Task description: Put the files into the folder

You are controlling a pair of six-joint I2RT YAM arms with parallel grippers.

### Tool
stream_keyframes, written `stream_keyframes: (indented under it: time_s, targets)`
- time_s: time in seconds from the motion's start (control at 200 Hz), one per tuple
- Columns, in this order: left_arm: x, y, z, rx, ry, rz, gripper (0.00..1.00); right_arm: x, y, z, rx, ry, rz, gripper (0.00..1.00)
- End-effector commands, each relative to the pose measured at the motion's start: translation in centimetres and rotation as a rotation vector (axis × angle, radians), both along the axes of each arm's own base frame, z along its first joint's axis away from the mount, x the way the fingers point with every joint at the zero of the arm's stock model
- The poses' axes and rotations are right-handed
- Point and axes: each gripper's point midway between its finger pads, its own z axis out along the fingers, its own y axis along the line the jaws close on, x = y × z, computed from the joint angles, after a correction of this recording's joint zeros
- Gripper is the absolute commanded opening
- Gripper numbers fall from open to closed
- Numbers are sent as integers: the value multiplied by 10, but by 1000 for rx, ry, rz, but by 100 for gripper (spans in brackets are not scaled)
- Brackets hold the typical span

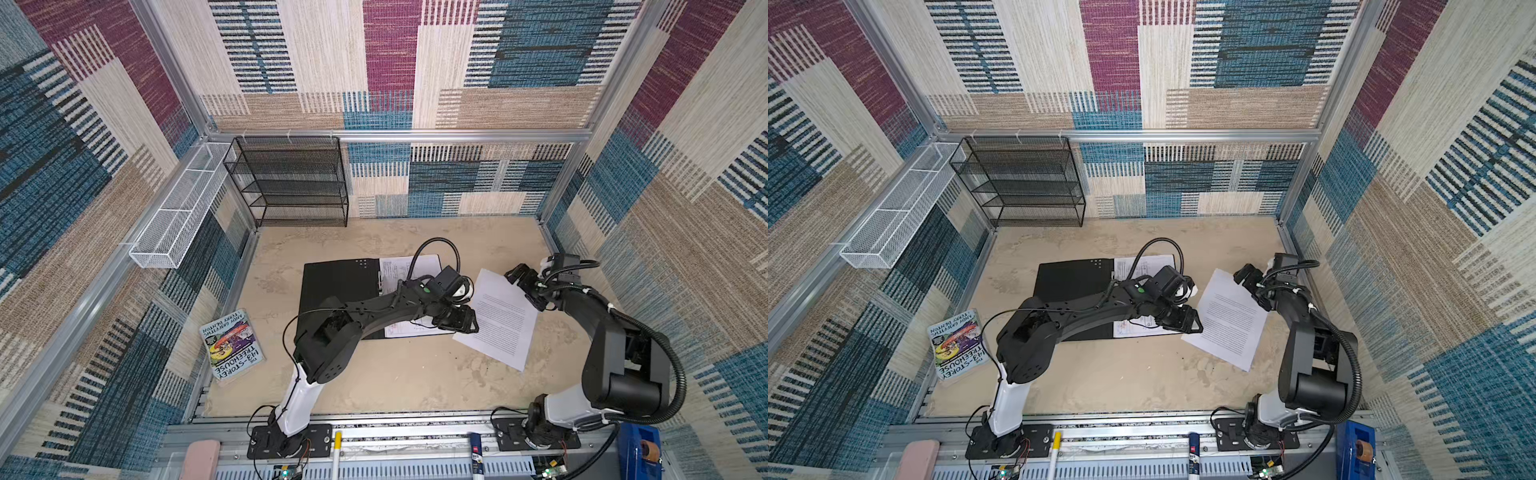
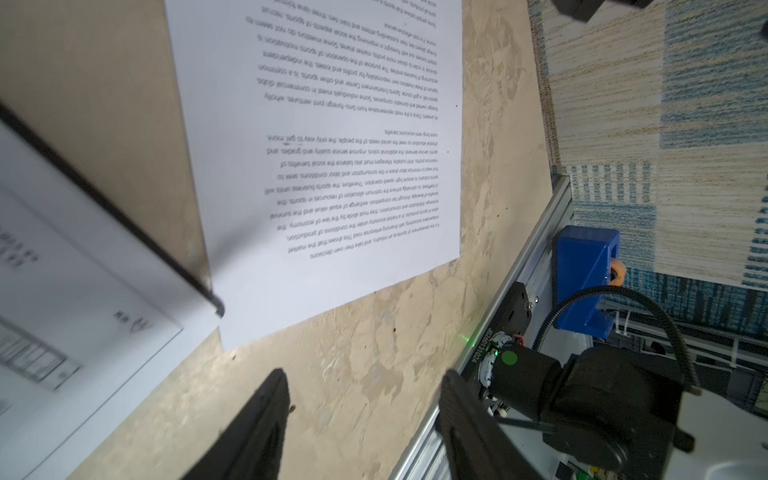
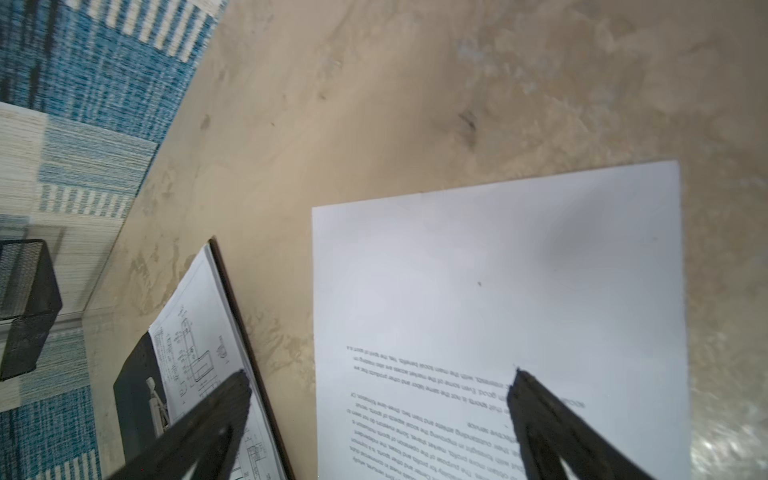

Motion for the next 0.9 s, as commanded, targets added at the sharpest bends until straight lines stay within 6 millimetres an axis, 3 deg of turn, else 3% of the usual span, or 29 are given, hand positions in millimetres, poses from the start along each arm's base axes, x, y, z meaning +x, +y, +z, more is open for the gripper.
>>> stream_keyframes:
  time_s: [0.0,0.26,0.496,0.776,0.892]
  targets:
    - [-1,-17,-8,0,25,-24,54,-4,-14,-5,-15,12,-83,100]
    - [7,-38,-42,49,42,-28,52,-28,-39,-15,-70,32,-207,100]
    - [8,-22,-71,141,58,9,51,-35,-40,-41,-71,99,-207,100]
    - [9,-9,-87,202,79,68,51,-44,-40,-65,-71,167,-208,100]
    - [9,-8,-87,200,84,71,51,-45,-31,-74,-28,177,-175,100]
